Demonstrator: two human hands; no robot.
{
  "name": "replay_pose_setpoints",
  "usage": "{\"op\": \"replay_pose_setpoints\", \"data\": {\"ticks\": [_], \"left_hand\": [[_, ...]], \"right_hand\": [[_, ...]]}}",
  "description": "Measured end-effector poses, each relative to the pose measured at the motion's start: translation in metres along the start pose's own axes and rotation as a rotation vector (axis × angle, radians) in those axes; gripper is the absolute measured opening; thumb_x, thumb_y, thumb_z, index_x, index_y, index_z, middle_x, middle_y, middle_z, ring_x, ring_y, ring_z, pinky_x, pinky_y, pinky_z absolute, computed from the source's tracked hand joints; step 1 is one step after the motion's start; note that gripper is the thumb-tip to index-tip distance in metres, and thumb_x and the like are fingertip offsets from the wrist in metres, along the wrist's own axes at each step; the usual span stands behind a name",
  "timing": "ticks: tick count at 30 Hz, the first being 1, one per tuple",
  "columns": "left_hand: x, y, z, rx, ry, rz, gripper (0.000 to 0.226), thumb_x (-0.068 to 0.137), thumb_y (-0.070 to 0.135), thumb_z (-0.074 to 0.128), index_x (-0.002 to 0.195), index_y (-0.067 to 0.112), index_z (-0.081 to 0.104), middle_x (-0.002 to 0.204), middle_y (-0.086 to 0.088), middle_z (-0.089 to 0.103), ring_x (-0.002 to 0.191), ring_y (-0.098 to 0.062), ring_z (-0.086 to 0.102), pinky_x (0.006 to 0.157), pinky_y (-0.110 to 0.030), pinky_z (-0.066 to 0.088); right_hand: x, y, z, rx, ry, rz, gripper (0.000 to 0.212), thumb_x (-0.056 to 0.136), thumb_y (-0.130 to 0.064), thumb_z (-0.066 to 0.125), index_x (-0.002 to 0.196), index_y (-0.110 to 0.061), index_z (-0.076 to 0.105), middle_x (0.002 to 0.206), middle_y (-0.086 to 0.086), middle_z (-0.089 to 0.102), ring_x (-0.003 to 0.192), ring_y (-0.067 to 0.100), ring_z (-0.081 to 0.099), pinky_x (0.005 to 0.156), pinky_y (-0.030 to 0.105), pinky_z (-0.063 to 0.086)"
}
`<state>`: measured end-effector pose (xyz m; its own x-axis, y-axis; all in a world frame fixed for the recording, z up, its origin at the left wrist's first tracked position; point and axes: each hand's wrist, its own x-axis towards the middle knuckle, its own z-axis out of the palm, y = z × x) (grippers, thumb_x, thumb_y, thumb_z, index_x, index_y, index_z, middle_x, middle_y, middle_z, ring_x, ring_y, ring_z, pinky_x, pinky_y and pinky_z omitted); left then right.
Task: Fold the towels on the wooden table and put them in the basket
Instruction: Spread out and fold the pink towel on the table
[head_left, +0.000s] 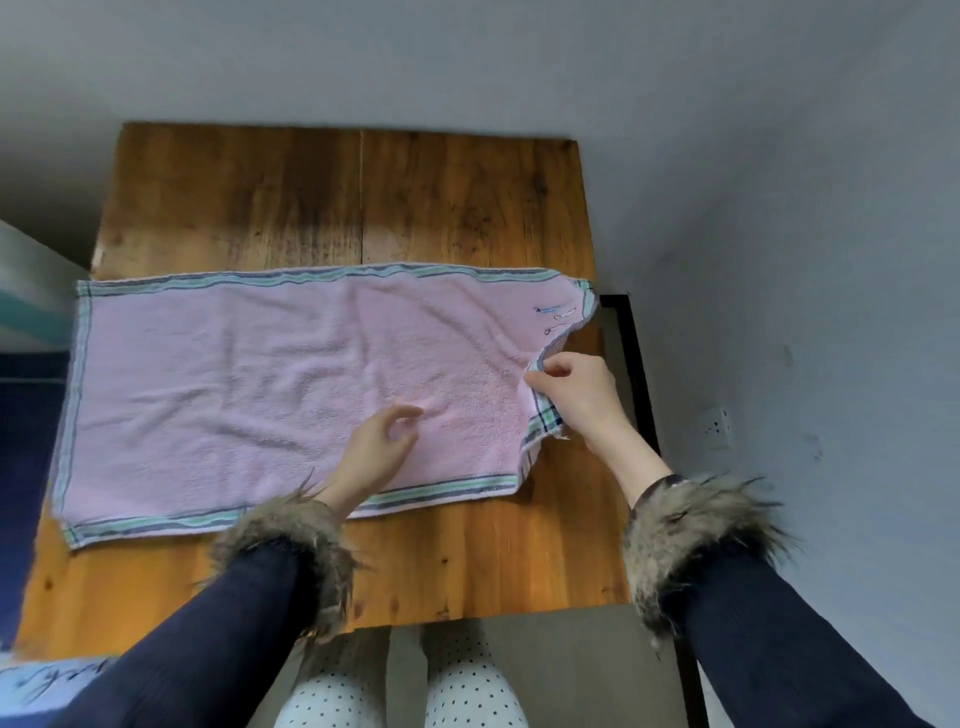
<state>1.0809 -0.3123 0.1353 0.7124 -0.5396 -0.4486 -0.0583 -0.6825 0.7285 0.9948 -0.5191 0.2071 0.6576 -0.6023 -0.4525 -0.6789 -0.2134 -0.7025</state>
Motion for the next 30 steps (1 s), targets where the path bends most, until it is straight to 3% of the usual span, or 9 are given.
{"op": "replay_pose_setpoints", "data": {"ticks": [3, 7, 11, 14, 19, 21, 23, 26, 30], "left_hand": [[-0.012, -0.013, -0.033, -0.263, 0.060, -0.056, 0.024, 0.091, 0.003, 0.049, 0.104, 0.018, 0.063, 0.104, 0.000, 0.064, 0.107, -0.018, 0.058, 0.085, -0.023, 0.043], [-0.032, -0.039, -0.088, -0.585, 0.161, -0.142, 0.022, 0.096, 0.004, 0.042, 0.105, 0.014, 0.060, 0.098, -0.003, 0.065, 0.095, -0.018, 0.060, 0.082, -0.030, 0.049], [-0.057, -0.079, -0.136, -0.823, 0.262, -0.221, 0.021, 0.100, 0.010, 0.036, 0.105, 0.008, 0.057, 0.092, -0.008, 0.064, 0.083, -0.020, 0.064, 0.068, -0.023, 0.054], [-0.066, -0.109, -0.158, -0.916, 0.243, -0.347, 0.025, 0.101, 0.016, 0.032, 0.104, 0.007, 0.055, 0.093, -0.009, 0.064, 0.082, -0.019, 0.065, 0.067, -0.021, 0.055], [-0.061, -0.137, -0.163, -0.857, 0.132, -0.449, 0.030, 0.100, 0.016, 0.034, 0.116, 0.002, 0.056, 0.098, -0.010, 0.063, 0.086, -0.019, 0.063, 0.072, -0.026, 0.054], [-0.060, -0.145, -0.158, -0.782, 0.105, -0.436, 0.026, 0.098, 0.017, 0.039, 0.110, 0.010, 0.061, 0.097, -0.007, 0.065, 0.090, -0.019, 0.063, 0.079, -0.032, 0.056], [-0.058, -0.150, -0.154, -0.661, 0.123, -0.430, 0.017, 0.095, 0.027, 0.049, 0.100, 0.020, 0.063, 0.099, -0.004, 0.064, 0.092, -0.018, 0.061, 0.084, -0.038, 0.054], [-0.054, -0.148, -0.149, -0.480, 0.168, -0.427, 0.033, 0.088, 0.042, 0.057, 0.109, 0.017, 0.057, 0.105, -0.003, 0.060, 0.092, -0.017, 0.054, 0.072, -0.028, 0.046], [-0.047, -0.137, -0.141, -0.328, 0.247, -0.358, 0.044, 0.088, 0.038, 0.060, 0.120, 0.012, 0.045, 0.104, 0.000, 0.053, 0.098, -0.020, 0.050, 0.073, -0.026, 0.034]], "right_hand": [[-0.006, -0.047, 0.039, -0.057, -0.016, -0.110, 0.014, 0.082, -0.017, 0.066, 0.081, -0.003, 0.067, 0.076, 0.004, 0.062, 0.074, 0.016, 0.054, 0.068, 0.026, 0.038], [-0.024, -0.109, 0.108, -0.113, -0.072, -0.220, 0.013, 0.081, -0.018, 0.066, 0.081, -0.005, 0.069, 0.080, 0.002, 0.067, 0.083, 0.019, 0.061, 0.076, 0.032, 0.046], [-0.045, -0.153, 0.189, -0.124, -0.148, -0.256, 0.014, 0.079, -0.015, 0.062, 0.073, -0.004, 0.070, 0.077, 0.013, 0.071, 0.078, 0.029, 0.066, 0.078, 0.044, 0.053], [-0.049, -0.160, 0.246, -0.178, -0.249, -0.231, 0.019, 0.079, -0.012, 0.059, 0.069, 0.000, 0.068, 0.070, 0.019, 0.068, 0.070, 0.033, 0.066, 0.072, 0.048, 0.054], [-0.038, -0.140, 0.285, -0.228, -0.355, -0.046, 0.026, 0.078, -0.009, 0.052, 0.056, -0.008, 0.066, 0.061, 0.010, 0.068, 0.068, 0.027, 0.068, 0.075, 0.045, 0.056], [-0.029, -0.131, 0.282, -0.216, -0.324, -0.008, 0.026, 0.080, -0.013, 0.054, 0.057, -0.014, 0.066, 0.065, 0.008, 0.069, 0.076, 0.028, 0.067, 0.079, 0.045, 0.054], [-0.019, -0.125, 0.270, -0.260, -0.223, -0.033, 0.020, 0.083, -0.015, 0.052, 0.075, -0.012, 0.070, 0.080, 0.010, 0.071, 0.088, 0.031, 0.065, 0.081, 0.040, 0.051], [0.002, -0.126, 0.246, -0.395, -0.019, -0.132, 0.024, 0.090, -0.014, 0.046, 0.105, -0.008, 0.064, 0.106, 0.011, 0.067, 0.102, 0.029, 0.058, 0.083, 0.031, 0.041], [0.041, -0.131, 0.222, -0.588, 0.064, -0.326, 0.028, 0.093, -0.013, 0.043, 0.116, -0.004, 0.056, 0.118, 0.015, 0.057, 0.111, 0.030, 0.050, 0.089, 0.037, 0.038]]}}
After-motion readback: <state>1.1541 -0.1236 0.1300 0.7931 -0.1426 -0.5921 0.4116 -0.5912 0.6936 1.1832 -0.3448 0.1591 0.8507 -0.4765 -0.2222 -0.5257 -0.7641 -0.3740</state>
